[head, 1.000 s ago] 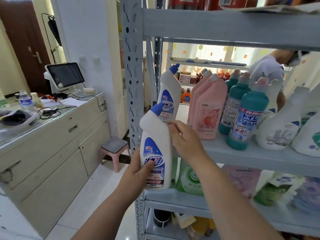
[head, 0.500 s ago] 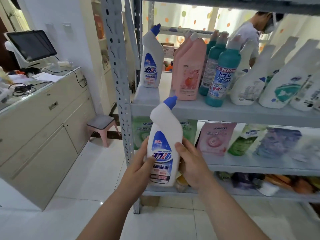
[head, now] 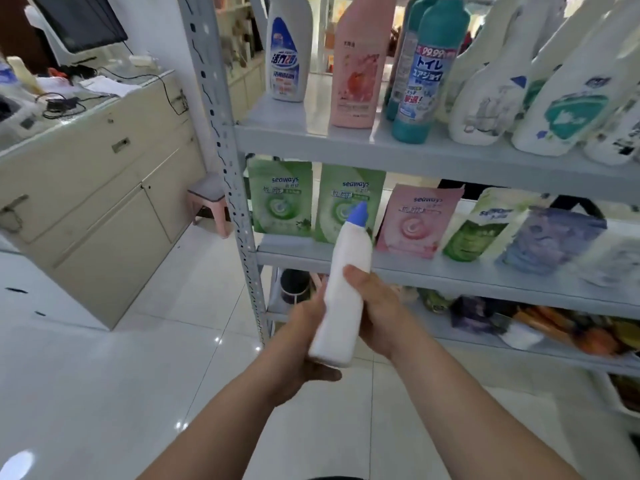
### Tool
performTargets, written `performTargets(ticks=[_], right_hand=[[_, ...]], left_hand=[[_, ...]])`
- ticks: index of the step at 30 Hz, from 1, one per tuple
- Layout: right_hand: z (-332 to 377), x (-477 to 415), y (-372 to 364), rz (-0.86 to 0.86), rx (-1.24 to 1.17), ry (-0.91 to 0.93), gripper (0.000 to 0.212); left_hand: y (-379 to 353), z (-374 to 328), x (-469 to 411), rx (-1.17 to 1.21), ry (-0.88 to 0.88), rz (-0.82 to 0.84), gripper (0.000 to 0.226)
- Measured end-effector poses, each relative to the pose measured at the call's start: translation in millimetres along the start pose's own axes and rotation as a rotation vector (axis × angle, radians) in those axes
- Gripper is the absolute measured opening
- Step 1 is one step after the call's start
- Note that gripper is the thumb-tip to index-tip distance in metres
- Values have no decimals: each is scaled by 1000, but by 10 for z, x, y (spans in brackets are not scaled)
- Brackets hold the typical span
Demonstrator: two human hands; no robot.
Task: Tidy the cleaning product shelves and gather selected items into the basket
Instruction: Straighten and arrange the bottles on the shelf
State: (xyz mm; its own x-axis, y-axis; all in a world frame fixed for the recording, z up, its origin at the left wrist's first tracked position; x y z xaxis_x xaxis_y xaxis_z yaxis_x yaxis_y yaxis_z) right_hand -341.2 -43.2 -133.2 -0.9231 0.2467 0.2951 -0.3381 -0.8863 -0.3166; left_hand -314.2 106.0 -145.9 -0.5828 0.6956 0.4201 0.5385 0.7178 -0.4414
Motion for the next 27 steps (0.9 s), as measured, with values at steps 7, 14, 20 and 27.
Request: performTargets(ticks=[7,14,20,27], right_hand=[[-238,506,781,173,395,198,99],[-412,717,1213,52,399,103,48],[-740,827,1156,-4,-48,-181,67],[-777,817,1005,85,-115,-263,83]], left_hand=[[-421,640,-89,-740,-359,-201,82],[-553,1233,177,-170,-174,-189,58],[-807,1301,249,360,114,-369,30],[-709,1176,342,703,375,94,49]])
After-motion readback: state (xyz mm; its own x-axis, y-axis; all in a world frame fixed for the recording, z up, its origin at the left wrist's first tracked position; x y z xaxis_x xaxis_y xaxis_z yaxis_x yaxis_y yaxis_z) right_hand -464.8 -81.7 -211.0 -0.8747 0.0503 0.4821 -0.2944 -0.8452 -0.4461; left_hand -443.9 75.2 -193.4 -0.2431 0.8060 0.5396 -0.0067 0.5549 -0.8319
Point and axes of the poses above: each hand's wrist, its own x-axis away from the middle knuckle, its own y-axis out of the back of the hand, z = x × y, the point moved 1 cm from there along -x, towards the middle knuckle, and after that the axes turned 6 degrees about x, right-handed, at the moved point
